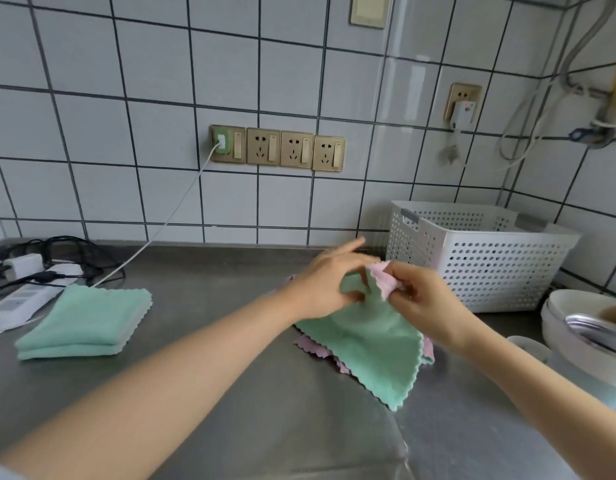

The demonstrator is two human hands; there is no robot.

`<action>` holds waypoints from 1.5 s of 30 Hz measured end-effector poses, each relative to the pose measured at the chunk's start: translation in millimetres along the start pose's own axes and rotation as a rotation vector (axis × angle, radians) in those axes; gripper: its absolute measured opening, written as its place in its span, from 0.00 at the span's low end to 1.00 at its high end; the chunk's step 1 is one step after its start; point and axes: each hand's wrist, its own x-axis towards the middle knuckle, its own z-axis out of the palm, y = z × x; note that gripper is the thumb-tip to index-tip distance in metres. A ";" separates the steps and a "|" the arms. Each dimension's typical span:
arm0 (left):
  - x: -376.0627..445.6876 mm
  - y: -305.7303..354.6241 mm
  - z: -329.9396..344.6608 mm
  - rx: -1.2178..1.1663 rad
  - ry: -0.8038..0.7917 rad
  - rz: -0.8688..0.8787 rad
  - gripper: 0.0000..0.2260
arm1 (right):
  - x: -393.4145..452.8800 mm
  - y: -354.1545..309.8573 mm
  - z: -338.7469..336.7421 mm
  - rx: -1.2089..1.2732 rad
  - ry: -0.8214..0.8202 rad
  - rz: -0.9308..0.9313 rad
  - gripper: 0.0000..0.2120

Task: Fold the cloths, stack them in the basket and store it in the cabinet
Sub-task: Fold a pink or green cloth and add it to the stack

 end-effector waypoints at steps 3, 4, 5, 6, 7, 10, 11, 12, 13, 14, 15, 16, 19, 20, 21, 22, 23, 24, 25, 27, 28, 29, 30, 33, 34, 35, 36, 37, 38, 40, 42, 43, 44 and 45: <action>-9.4 22.0 -12.9 -0.090 -0.088 -0.051 0.21 | -1.7 -24.6 -2.0 0.110 0.032 -0.045 0.13; -11.9 31.2 -16.4 -0.174 -0.096 -0.057 0.22 | -2.3 -34.7 -3.0 0.143 0.047 -0.062 0.14; -13.2 36.2 -19.6 -0.279 -0.092 -0.058 0.26 | -2.8 -45.1 -3.7 0.165 0.056 -0.083 0.15; -15.0 39.5 -23.1 -0.381 -0.086 -0.058 0.30 | -3.3 -54.6 -4.2 0.178 0.056 -0.097 0.15; -15.5 39.4 -24.9 -0.445 -0.076 -0.062 0.33 | -3.9 -61.6 -4.3 0.182 0.055 -0.107 0.14; -21.2 38.9 -39.3 -0.401 -0.073 -0.138 0.19 | -3.9 -74.7 -5.4 0.172 0.076 -0.119 0.13; -24.8 39.6 -45.0 -0.364 -0.081 -0.169 0.13 | -4.2 -78.6 -7.2 0.176 0.086 -0.124 0.12; -29.3 40.7 -49.8 -0.353 -0.092 -0.190 0.09 | -5.2 -82.8 -9.5 0.185 0.088 -0.132 0.11; -35.0 38.2 -53.6 -0.367 -0.109 -0.215 0.06 | -6.1 -87.7 -11.7 0.194 0.087 -0.140 0.10; -42.0 35.8 -58.3 -0.397 -0.142 -0.249 0.04 | -6.7 -92.7 -13.8 0.201 0.082 -0.150 0.08; -48.3 31.0 -60.9 -0.428 -0.180 -0.292 0.04 | -6.6 -96.4 -15.4 0.207 0.086 -0.151 0.06; -55.1 27.4 -64.4 -0.448 -0.215 -0.331 0.05 | -5.5 -98.9 -16.1 0.208 0.102 -0.146 0.06; -75.7 13.6 -71.2 -0.443 -0.274 -0.434 0.06 | 0.0 -104.4 -14.8 0.194 0.186 -0.141 0.04; -81.2 12.4 -74.8 -0.465 -0.286 -0.470 0.07 | 2.0 -106.1 -14.4 0.220 0.206 -0.128 0.04; -85.9 11.8 -79.4 -0.506 -0.289 -0.502 0.09 | 4.0 -107.0 -13.7 0.263 0.215 -0.108 0.04; -90.2 12.0 -85.4 -0.575 -0.289 -0.539 0.09 | 5.9 -108.0 -13.2 0.323 0.220 -0.082 0.05; -93.7 10.2 -91.5 -0.656 -0.285 -0.579 0.09 | 7.0 -109.2 -13.2 0.396 0.221 -0.049 0.07; -97.3 8.5 -98.2 -0.733 -0.288 -0.632 0.09 | 8.0 -111.1 -13.8 0.472 0.216 -0.015 0.09; -100.9 7.9 -105.3 -0.770 -0.287 -0.681 0.09 | 8.9 -113.7 -14.9 0.545 0.205 0.023 0.10; -109.0 1.2 -117.3 -0.748 -0.265 -0.717 0.13 | 9.7 -118.4 -19.1 0.668 0.140 0.107 0.10; -112.5 -1.4 -122.7 -0.719 -0.274 -0.724 0.15 | 9.9 -120.5 -21.9 0.707 0.084 0.143 0.10; -116.9 0.7 -129.8 -0.713 -0.281 -0.743 0.13 | 9.8 -121.6 -24.8 0.732 0.029 0.161 0.10; -121.2 -0.7 -136.9 -0.735 -0.286 -0.763 0.10 | 10.4 -121.1 -27.4 0.752 -0.012 0.168 0.10; -139.9 -7.3 -162.1 -0.909 -0.383 -0.748 0.20 | 13.6 -115.8 -34.5 0.820 -0.084 0.209 0.11; -146.0 -14.1 -169.6 -0.939 -0.412 -0.744 0.25 | 14.8 -112.4 -36.0 0.822 -0.114 0.243 0.11; -150.6 -18.1 -175.5 -0.943 -0.435 -0.753 0.24 | 16.4 -107.9 -36.5 0.790 -0.156 0.282 0.10; -153.9 -27.1 -179.7 -0.897 -0.473 -0.777 0.19 | 19.3 -102.3 -34.5 0.700 -0.201 0.325 0.09; -154.9 -31.1 -182.3 -0.797 -0.504 -0.813 0.13 | 22.8 -93.9 -31.0 0.504 -0.252 0.347 0.09; -155.9 -35.5 -184.6 -0.662 -0.521 -0.851 0.08 | 27.6 -84.8 -25.3 0.225 -0.298 0.344 0.08; -152.8 -47.0 -189.1 -0.341 -0.474 -0.920 0.04 | 40.7 -69.7 -9.1 -0.221 -0.327 0.293 0.08; -141.3 -56.1 -191.9 -0.193 -0.232 -0.920 0.04 | 55.8 -65.3 7.8 -0.296 -0.200 0.267 0.08; -133.1 -58.7 -193.7 -0.244 -0.039 -0.901 0.05 | 64.3 -65.2 13.7 -0.155 -0.087 0.308 0.07; -124.5 -61.4 -196.9 -0.340 0.175 -0.862 0.05 | 72.2 -67.8 20.1 0.021 0.036 0.352 0.07; -116.3 -60.9 -200.8 -0.407 0.368 -0.797 0.03 | 79.5 -72.9 23.9 0.224 0.150 0.362 0.08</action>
